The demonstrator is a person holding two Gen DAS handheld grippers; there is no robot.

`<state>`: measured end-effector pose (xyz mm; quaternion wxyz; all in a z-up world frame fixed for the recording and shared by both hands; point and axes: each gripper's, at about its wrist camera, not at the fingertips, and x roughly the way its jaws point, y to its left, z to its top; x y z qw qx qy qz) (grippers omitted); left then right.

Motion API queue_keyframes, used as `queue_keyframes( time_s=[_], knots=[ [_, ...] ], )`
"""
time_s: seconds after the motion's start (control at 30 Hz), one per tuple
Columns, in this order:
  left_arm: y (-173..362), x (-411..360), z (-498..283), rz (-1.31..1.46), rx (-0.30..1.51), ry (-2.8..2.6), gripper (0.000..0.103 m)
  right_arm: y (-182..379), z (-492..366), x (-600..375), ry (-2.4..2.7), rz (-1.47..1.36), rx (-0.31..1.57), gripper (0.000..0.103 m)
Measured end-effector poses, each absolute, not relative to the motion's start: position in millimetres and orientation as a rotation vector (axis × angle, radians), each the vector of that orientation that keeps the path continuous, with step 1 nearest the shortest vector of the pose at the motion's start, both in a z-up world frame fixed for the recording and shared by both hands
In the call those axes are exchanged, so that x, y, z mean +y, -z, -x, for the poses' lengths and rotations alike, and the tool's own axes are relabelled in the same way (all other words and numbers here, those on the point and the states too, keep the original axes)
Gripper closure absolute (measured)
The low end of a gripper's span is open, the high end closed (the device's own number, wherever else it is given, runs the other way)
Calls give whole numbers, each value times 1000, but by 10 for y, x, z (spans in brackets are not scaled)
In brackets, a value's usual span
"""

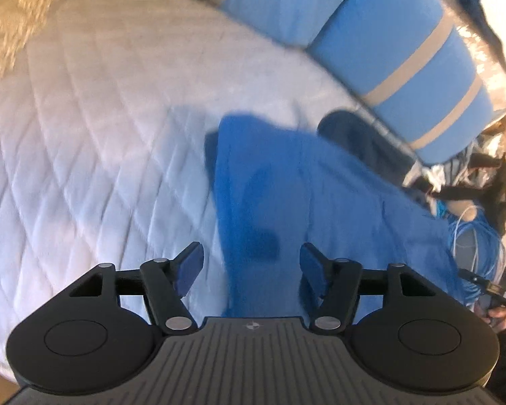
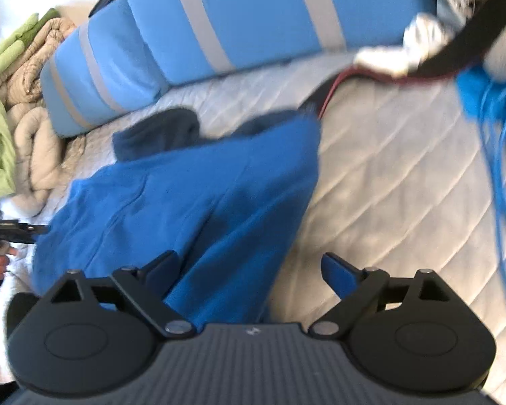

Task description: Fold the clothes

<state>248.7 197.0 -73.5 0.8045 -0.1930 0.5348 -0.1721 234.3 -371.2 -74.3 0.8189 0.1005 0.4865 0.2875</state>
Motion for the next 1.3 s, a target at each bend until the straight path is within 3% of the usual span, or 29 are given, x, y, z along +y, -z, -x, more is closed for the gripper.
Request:
queue_keyframes(
  time_s=[0.3,0.57,0.93,1.13,1.3],
  knots=[
    [761,1829,-2793,157,932,444,43,737,-2743,-3702,-610,-260,869,7],
    [1100,1949,-3058,189,928,511,43,847,-2874,-3763,-643,-301,826,7],
    [927,1969,-2912,219,776,661,45,895,-2939,-3762,-641,-284,814,7],
    [1154,2105,-3042,309,860,599,45,906,-2943,-3774,-647,-300,796,7],
    [1322,2217,-3137,462,891,610,45,944,-2993,-3773,-625,-317,801,15]
  ],
)
